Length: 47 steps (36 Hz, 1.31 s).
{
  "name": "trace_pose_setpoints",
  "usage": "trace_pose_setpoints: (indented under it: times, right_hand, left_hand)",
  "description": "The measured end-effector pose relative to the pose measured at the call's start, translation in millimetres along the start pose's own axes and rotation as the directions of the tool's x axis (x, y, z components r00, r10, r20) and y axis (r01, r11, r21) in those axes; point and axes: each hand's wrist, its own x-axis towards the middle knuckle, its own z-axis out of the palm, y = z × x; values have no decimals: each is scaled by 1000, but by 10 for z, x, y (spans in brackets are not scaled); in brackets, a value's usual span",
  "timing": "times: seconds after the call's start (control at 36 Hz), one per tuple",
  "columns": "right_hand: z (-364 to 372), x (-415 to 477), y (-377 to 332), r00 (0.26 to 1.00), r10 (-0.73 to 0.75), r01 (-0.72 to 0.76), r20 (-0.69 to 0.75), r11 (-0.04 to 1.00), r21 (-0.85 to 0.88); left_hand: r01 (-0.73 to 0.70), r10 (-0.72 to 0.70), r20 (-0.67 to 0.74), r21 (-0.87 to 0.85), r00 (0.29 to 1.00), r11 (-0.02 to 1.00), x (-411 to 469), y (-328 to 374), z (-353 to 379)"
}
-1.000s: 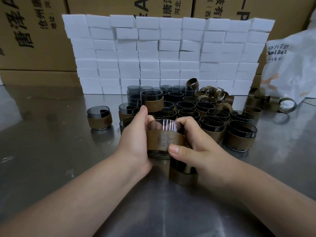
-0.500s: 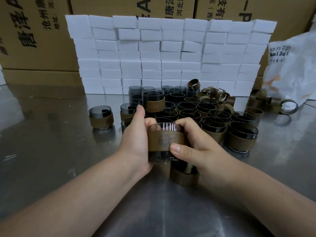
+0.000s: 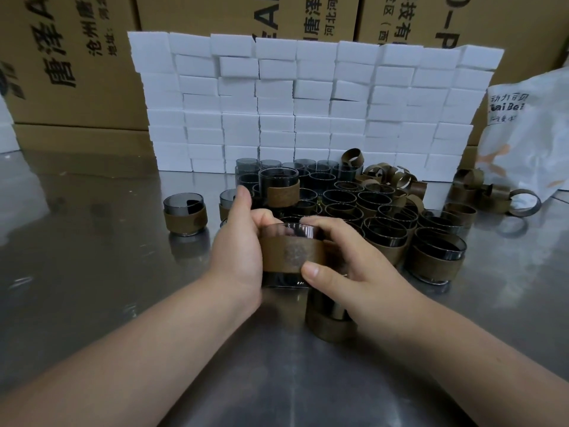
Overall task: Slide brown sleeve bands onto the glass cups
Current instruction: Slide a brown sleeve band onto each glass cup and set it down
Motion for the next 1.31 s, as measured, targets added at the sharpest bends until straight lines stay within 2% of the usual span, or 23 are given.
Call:
trace_pose_setpoints:
  times: [0.11, 0.22, 0.28, 0.33, 0.5, 0.61, 0.72, 0.83, 0.92, 1.06, 1.14, 1.25, 1.31]
  right_hand:
    - [-16, 18, 46, 997, 13, -28, -82, 983, -184]
    - [-24, 15, 96, 995, 47, -69, -92, 965, -253]
    - [-23, 25, 109, 994, 74, -96, -86, 950, -296]
    - [-20, 39, 123, 991, 82, -114, -110, 938, -327]
    - [-42, 57, 136, 980, 133, -176, -146, 926, -335]
    - [-15, 59, 135, 985, 137, -164, -101, 921, -352]
    - [-11, 56, 135, 989, 129, -145, -70, 929, -341]
    - [-14, 59, 134, 989, 127, -144, -73, 934, -327]
    - [-20, 58, 132, 989, 131, -145, -66, 936, -321]
    - [-22, 62, 138, 989, 145, -151, -41, 933, -326]
    - [-20, 64, 144, 988, 148, -154, -43, 935, -320]
    - [-20, 57, 151, 987, 158, -159, -29, 932, -325]
    - [-20, 53, 153, 987, 161, -160, -25, 926, -341]
  left_hand:
    - [-192, 186, 78, 78, 980, 978, -20, 18, -21]
    - [-448, 406, 196, 301, 893, 842, -24, 7, -73]
    - [-498, 460, 194, 417, 866, 761, -24, -16, -83]
    - [-512, 522, 129, 487, 843, 708, -18, -19, -86]
    - [-423, 558, -216, 456, 801, 783, 118, 94, -167]
    - [-246, 452, -425, 456, 784, 855, 258, 182, -264]
    - [-12, 288, -646, 396, 706, 918, 452, 210, -397]
    - [97, 182, -743, 316, 644, 944, 552, 187, -483]
    - [167, 232, -677, 469, 698, 867, 581, 44, -549]
    - [193, 300, -568, 649, 766, 736, 602, -90, -581]
    - [135, 310, -460, 711, 832, 690, 597, -113, -573]
    - [-11, 331, -256, 777, 908, 630, 569, -155, -536]
    - [-29, 267, -204, 743, 942, 668, 555, -151, -520]
